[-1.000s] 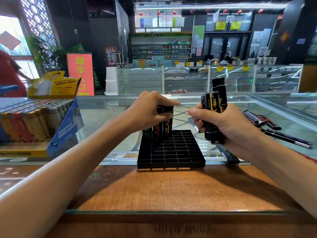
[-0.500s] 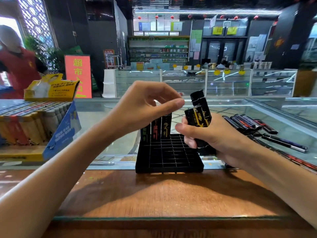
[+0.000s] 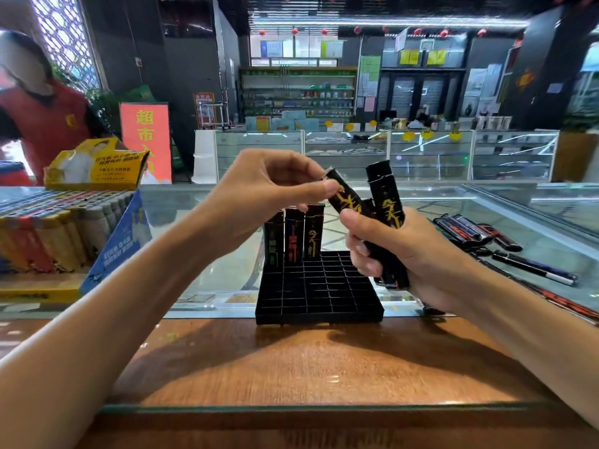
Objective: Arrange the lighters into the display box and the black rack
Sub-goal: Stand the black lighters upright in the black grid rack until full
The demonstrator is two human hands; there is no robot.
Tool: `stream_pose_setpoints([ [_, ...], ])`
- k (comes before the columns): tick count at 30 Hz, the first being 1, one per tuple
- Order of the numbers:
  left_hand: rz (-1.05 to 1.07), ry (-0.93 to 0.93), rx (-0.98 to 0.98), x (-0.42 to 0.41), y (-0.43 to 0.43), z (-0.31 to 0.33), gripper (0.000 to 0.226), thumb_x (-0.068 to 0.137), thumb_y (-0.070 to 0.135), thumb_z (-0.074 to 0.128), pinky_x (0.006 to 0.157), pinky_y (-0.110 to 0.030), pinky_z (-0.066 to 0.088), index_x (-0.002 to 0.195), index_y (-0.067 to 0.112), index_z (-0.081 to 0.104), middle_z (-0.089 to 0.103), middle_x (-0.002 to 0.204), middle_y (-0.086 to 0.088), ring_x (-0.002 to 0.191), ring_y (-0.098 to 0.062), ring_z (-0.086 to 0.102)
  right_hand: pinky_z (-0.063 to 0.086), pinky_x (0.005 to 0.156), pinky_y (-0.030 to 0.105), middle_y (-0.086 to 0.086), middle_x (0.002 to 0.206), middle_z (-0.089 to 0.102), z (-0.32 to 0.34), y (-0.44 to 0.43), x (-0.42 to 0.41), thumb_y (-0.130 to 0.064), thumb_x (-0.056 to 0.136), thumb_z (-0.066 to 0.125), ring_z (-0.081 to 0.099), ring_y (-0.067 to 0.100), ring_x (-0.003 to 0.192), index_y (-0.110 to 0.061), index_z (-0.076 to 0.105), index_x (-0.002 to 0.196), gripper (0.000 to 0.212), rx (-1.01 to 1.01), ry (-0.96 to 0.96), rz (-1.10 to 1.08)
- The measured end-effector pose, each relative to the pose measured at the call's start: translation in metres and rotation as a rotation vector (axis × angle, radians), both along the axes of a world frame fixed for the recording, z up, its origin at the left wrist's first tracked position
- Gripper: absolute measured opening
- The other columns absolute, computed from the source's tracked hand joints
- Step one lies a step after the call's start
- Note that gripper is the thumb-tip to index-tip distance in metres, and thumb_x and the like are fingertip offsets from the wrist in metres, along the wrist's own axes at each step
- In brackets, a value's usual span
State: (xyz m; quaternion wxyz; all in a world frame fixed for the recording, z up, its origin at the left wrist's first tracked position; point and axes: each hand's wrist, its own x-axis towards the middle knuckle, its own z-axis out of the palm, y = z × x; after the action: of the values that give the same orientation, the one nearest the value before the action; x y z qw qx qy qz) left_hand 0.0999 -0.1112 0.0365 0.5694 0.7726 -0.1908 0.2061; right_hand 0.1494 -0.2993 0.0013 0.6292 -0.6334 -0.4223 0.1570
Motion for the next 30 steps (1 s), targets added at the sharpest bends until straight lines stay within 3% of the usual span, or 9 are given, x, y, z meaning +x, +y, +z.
stream_pose_setpoints([
  [4, -0.026, 0.061, 0.052, -0.001, 0.003, 0.001, 0.021, 0.067, 0.016, 0.073, 0.064, -0.016, 0.049, 0.085, 0.009, 0.064, 0.069, 0.075, 0.0, 0.067, -0.007, 0.062, 0.034, 0.046, 0.019, -0.002, 0.053, 0.045, -0.001, 0.0, 0.0, -0.039, 0.08, 0.067, 0.036, 0.014, 0.041, -0.014, 0.048, 0.059, 0.038, -0.019, -0.031, -0.032],
  [7, 0.0, -0.006, 0.218, -0.005, 0.001, 0.003, 0.027, 0.072, 0.018, 0.073, 0.074, -0.028, 0.055, 0.097, 0.013, 0.067, 0.069, 0.084, -0.008, 0.079, -0.016, 0.065, 0.032, 0.043, 0.02, 0.0, 0.053, 0.047, -0.001, 0.002, -0.002, -0.044, 0.073, 0.069, 0.035, 0.015, 0.04, -0.02, 0.052, 0.058, 0.033, -0.055, -0.032, -0.059],
  [9, -0.002, -0.038, 0.329, -0.009, -0.001, 0.004, 0.024, 0.074, 0.022, 0.072, 0.076, -0.043, 0.053, 0.096, 0.013, 0.072, 0.07, 0.085, -0.012, 0.079, -0.027, 0.065, 0.032, 0.043, 0.019, 0.001, 0.052, 0.046, 0.002, 0.0, -0.001, -0.05, 0.067, 0.07, 0.036, 0.014, 0.04, -0.016, 0.051, 0.061, 0.039, -0.035, 0.022, -0.089],
  [13, -0.022, -0.047, 0.478, -0.01, 0.0, 0.004, 0.024, 0.072, 0.024, 0.072, 0.068, -0.052, 0.049, 0.091, 0.008, 0.073, 0.065, 0.075, -0.019, 0.07, -0.036, 0.059, 0.032, 0.041, 0.017, -0.003, 0.048, 0.042, 0.009, -0.006, 0.003, -0.056, 0.064, 0.061, 0.035, 0.01, 0.039, -0.012, 0.043, 0.061, 0.048, 0.09, 0.225, -0.105],
  [16, -0.08, 0.002, 0.506, -0.009, -0.005, 0.0, 0.022, 0.074, 0.019, 0.071, 0.067, -0.047, 0.05, 0.089, 0.003, 0.073, 0.064, 0.076, -0.022, 0.065, -0.025, 0.059, 0.03, 0.04, 0.015, -0.003, 0.045, 0.04, 0.011, -0.007, 0.003, -0.053, 0.068, 0.057, 0.033, 0.009, 0.038, -0.009, 0.042, 0.064, 0.047, 0.124, 0.26, -0.062],
  [19, -0.112, 0.057, 0.435, -0.009, -0.008, -0.003, 0.014, 0.076, 0.009, 0.071, 0.069, -0.03, 0.054, 0.086, 0.0, 0.071, 0.069, 0.076, -0.017, 0.069, -0.014, 0.063, 0.026, 0.046, 0.018, -0.003, 0.045, 0.04, 0.011, -0.007, 0.002, -0.05, 0.067, 0.06, 0.032, 0.011, 0.04, -0.008, 0.043, 0.065, 0.045, 0.146, 0.233, -0.043],
  [22, -0.133, 0.086, 0.381, -0.009, -0.009, -0.003, 0.004, 0.076, 0.007, 0.072, 0.068, -0.025, 0.054, 0.079, 0.006, 0.071, 0.07, 0.072, -0.009, 0.068, -0.015, 0.065, 0.028, 0.044, 0.017, -0.004, 0.045, 0.041, 0.011, -0.006, 0.001, -0.039, 0.071, 0.063, 0.032, 0.01, 0.04, -0.008, 0.048, 0.065, 0.035, 0.176, 0.174, -0.014],
  [26, -0.127, 0.095, 0.373, -0.008, -0.01, -0.005, 0.019, 0.074, 0.015, 0.072, 0.065, -0.023, 0.056, 0.081, -0.002, 0.07, 0.071, 0.071, -0.015, 0.066, -0.019, 0.068, 0.032, 0.04, 0.018, -0.001, 0.052, 0.043, 0.007, -0.006, 0.003, -0.018, 0.071, 0.071, 0.036, 0.01, 0.039, -0.017, 0.063, 0.069, 0.008, 0.206, 0.129, -0.023],
  [30, -0.092, 0.028, 0.306, -0.007, -0.008, -0.002, 0.023, 0.074, 0.021, 0.07, 0.063, -0.021, 0.055, 0.091, 0.006, 0.069, 0.073, 0.072, -0.004, 0.065, -0.012, 0.069, 0.033, 0.041, 0.018, 0.001, 0.056, 0.046, 0.005, -0.005, 0.006, -0.02, 0.069, 0.073, 0.037, 0.011, 0.041, -0.003, 0.06, 0.086, 0.027, 0.149, 0.093, -0.072],
])
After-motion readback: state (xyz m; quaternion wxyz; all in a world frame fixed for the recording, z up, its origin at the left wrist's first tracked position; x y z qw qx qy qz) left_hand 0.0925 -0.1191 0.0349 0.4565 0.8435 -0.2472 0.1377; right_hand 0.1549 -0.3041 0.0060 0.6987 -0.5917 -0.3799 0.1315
